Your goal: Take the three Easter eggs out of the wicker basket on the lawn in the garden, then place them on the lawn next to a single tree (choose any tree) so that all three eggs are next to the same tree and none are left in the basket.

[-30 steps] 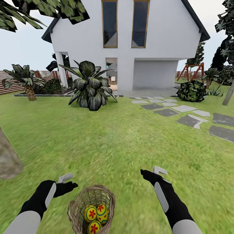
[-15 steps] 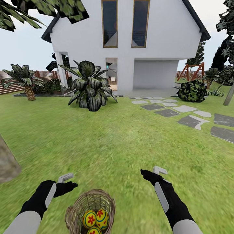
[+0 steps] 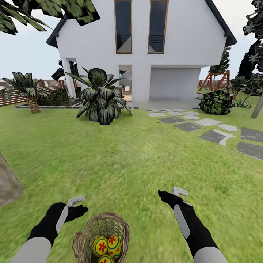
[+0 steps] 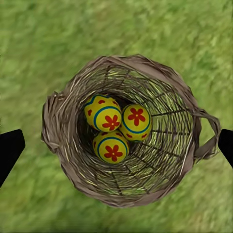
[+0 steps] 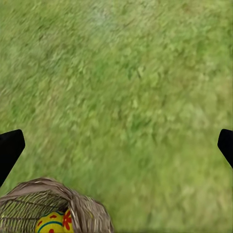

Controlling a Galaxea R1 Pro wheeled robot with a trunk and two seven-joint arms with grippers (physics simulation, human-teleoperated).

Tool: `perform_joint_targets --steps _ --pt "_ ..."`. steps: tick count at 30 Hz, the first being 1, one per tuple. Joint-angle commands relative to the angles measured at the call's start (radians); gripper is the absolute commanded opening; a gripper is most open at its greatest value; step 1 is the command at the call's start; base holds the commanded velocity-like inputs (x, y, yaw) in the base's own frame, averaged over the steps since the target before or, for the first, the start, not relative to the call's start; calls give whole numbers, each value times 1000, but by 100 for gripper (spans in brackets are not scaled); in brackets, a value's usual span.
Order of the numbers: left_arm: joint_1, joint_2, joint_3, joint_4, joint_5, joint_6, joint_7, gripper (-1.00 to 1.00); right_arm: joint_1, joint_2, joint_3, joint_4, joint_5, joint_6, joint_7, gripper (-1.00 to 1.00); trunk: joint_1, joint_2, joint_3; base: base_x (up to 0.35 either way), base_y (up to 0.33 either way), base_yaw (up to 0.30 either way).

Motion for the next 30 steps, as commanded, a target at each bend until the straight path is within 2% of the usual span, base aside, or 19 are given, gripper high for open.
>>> perform_joint_targets --steps 1,7,12,18,22,30 --pt "0 -1 2 -1 5 5 2 100 -1 1 -1 -2 -11 4 -6 100 4 -8 -4 0 0 0" --pt "0 -5 2 0 6 2 7 100 0 6 0 -1 -9 2 -6 100 27 -50 -23 0 0 0" --pt "0 -19 2 2 4 -14 7 100 1 3 1 -1 -9 3 -6 100 46 -85 -39 0 0 0" --pt "1 -23 2 3 4 -20 7 100 1 -2 -1 -7 -10 5 -5 100 69 -127 -58 0 0 0" --pt "0 -23 2 4 4 -20 7 100 -3 2 -3 -68 -12 20 -5 100 85 -155 -70 0 0 0" --pt "-1 -23 2 5 4 -20 7 100 -5 2 -2 -117 -12 48 -4 100 115 -211 -95 0 0 0"
